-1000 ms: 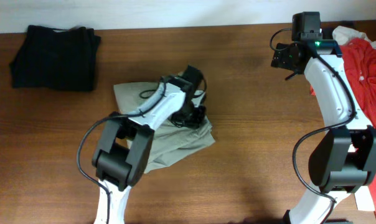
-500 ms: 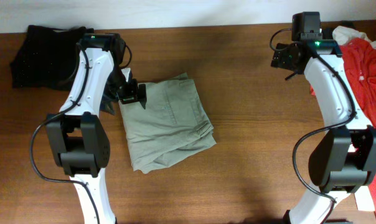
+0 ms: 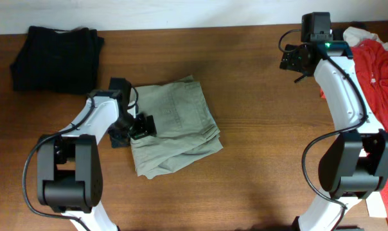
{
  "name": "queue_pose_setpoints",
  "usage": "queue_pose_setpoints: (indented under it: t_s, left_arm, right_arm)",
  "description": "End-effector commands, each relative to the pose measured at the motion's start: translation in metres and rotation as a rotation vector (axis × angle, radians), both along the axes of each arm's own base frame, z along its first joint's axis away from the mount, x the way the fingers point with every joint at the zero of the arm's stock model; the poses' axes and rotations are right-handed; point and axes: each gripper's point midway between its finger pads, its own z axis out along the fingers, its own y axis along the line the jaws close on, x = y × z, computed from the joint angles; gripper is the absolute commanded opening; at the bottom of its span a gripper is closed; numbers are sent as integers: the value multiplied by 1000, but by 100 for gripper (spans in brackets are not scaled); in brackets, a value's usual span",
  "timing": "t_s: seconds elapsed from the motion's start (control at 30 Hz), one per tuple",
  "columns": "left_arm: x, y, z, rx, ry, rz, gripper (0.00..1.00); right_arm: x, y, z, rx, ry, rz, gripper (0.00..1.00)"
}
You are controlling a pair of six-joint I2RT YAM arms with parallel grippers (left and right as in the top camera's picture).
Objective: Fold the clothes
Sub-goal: 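Carry the folded trousers with the left gripper onto the black garment at top left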
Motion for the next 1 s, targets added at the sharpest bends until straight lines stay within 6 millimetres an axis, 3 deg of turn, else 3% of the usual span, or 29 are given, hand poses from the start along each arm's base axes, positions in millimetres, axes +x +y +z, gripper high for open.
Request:
queue_pose_setpoints:
  t_s: [0.0, 0.03, 0.07, 0.13, 0.17, 0.2, 0.3, 0.4, 0.43, 0.57, 0.6, 0.7, 0.83, 0.9, 0.97]
  left_arm:
    - [10, -9, 1, -75, -46, -16, 99]
    - [15, -10, 2, -80, -70, -17, 98]
    - [19, -11, 2, -87, -86, -18, 78]
    - [28, -10, 3, -82, -127, -36, 26]
    - [33, -9, 3, -75, -150, -36, 6]
    - [41, -9, 4, -73, -179, -37, 1]
    - [80, 15, 28, 34, -315, -98, 0]
    - [123, 59, 69, 151, -444, -48, 0]
    - [140, 90, 82, 249, -505, -25, 0]
    - [194, 129, 126, 394, -775, -94, 0]
    - [201, 135, 134, 433, -809, -82, 0]
    - [220, 160, 182, 555, -902, -83, 0]
    - [229, 192, 232, 658, -975, -54, 0]
    - [231, 195, 241, 685, -993, -60, 0]
    - [232, 197, 236, 685, -984, -57, 0]
  right_arm:
    - [0, -2, 12, -12, -27, -11, 99]
    - [0, -2, 12, -12, -27, -12, 99]
    - [0, -2, 12, -12, -27, -11, 99]
    - [0, -2, 12, -12, -27, -12, 99]
    - [0, -2, 12, -13, -27, -11, 99]
    - [0, -2, 12, -12, -27, -11, 99]
    - [0, -2, 12, -12, -27, -11, 99]
    - [0, -2, 12, -12, -27, -12, 99]
    - [0, -2, 12, -12, -27, -12, 99]
    - [0, -2, 12, -12, -27, -12, 99]
    - [0, -2, 12, -12, -27, -12, 99]
    - [0, -2, 12, -12, -27, -11, 99]
    - [0, -2, 12, -12, -27, -12, 99]
    - [0, -2, 12, -13, -27, -11, 99]
    - [0, -2, 12, -12, -27, -12, 99]
